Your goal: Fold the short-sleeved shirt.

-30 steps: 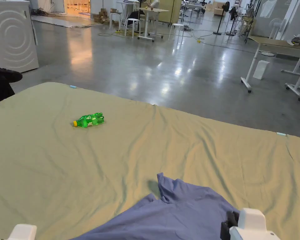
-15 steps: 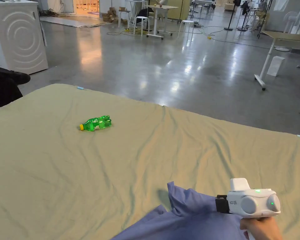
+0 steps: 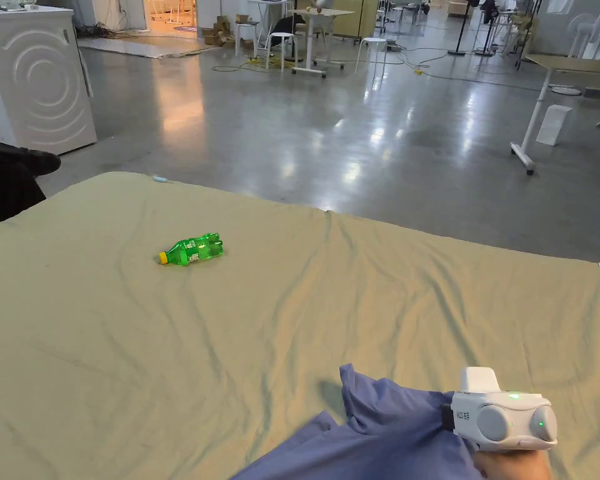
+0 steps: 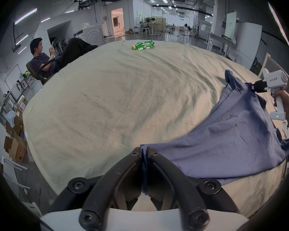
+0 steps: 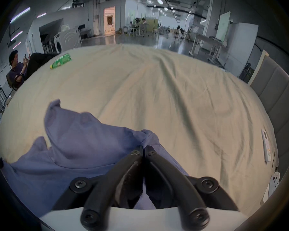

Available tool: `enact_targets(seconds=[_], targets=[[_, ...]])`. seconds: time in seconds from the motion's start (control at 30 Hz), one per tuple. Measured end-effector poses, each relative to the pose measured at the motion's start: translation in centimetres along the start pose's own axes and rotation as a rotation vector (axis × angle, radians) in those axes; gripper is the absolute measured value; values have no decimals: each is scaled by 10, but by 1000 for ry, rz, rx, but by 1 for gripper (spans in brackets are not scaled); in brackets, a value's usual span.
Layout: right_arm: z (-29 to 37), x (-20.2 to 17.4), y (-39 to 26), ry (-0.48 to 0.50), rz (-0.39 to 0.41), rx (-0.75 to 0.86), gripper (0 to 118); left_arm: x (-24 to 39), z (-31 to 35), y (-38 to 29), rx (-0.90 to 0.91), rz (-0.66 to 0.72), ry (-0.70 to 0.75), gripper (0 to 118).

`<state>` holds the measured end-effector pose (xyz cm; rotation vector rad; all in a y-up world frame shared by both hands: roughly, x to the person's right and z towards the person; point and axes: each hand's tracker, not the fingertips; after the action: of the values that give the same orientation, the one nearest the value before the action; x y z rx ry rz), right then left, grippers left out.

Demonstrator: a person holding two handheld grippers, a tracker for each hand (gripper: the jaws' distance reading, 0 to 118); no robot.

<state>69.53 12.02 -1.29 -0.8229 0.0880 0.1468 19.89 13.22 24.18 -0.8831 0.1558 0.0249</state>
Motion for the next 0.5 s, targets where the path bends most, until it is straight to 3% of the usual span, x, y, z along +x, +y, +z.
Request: enact_targets(seconds=[0.37,0.5], targets=[[162,6,16,-95,14,348,1,8,28,39,176,-8,-49,6],[218,24,21,-142,-34,437,1,22,60,74,276,-18,-82,6]])
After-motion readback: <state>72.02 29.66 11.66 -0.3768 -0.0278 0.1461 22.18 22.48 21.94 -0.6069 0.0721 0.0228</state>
